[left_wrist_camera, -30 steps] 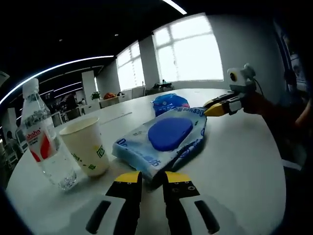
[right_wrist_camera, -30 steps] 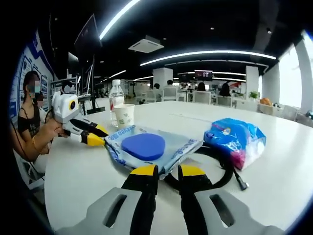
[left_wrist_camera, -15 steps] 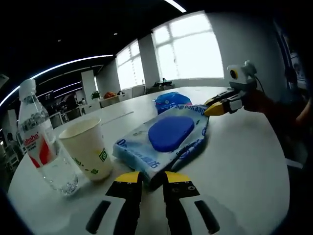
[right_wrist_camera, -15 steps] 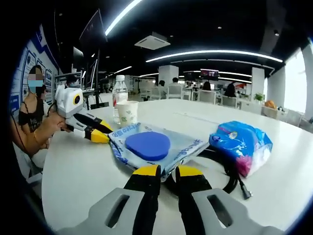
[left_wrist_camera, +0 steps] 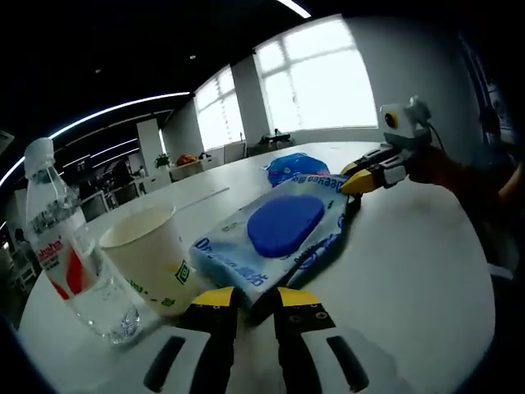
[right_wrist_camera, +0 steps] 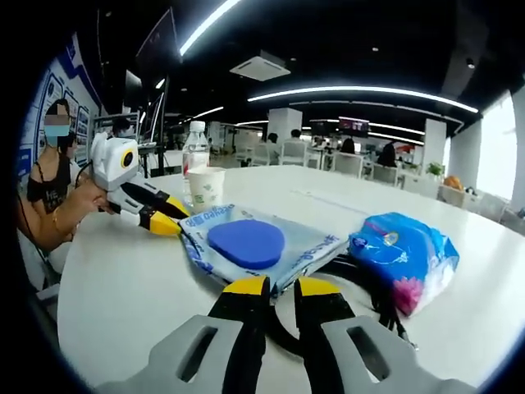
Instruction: Arrange the tabletop items into an orderly group along one side of the table until the central work area is clear of visible clutter.
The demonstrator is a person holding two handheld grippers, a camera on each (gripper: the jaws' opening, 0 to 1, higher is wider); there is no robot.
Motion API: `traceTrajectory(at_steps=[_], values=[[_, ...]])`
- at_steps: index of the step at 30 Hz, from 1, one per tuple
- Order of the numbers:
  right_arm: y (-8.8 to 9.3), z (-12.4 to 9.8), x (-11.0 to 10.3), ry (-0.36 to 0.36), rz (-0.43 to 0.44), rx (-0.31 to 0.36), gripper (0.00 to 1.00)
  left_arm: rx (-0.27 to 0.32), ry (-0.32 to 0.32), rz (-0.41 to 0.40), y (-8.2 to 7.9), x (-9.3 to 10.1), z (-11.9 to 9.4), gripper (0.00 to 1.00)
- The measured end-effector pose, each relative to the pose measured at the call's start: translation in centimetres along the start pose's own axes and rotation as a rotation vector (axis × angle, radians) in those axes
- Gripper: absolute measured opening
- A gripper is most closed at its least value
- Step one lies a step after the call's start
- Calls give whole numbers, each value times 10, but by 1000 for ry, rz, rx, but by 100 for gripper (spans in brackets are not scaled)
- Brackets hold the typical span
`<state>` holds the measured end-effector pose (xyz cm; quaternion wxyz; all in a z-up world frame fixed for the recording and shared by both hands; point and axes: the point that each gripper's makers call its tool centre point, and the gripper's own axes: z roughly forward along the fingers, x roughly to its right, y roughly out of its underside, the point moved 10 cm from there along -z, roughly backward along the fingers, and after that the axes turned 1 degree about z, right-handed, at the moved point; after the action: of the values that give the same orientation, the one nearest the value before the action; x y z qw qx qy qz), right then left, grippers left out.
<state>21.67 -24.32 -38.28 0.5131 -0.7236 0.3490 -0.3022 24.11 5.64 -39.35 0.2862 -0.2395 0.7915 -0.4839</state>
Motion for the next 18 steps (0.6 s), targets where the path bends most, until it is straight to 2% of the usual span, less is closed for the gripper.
traceTrajectory(at_steps=[18], values=[[-2,3,3,11,5,-4,13,2,-30,13,-1,-4,2,18]])
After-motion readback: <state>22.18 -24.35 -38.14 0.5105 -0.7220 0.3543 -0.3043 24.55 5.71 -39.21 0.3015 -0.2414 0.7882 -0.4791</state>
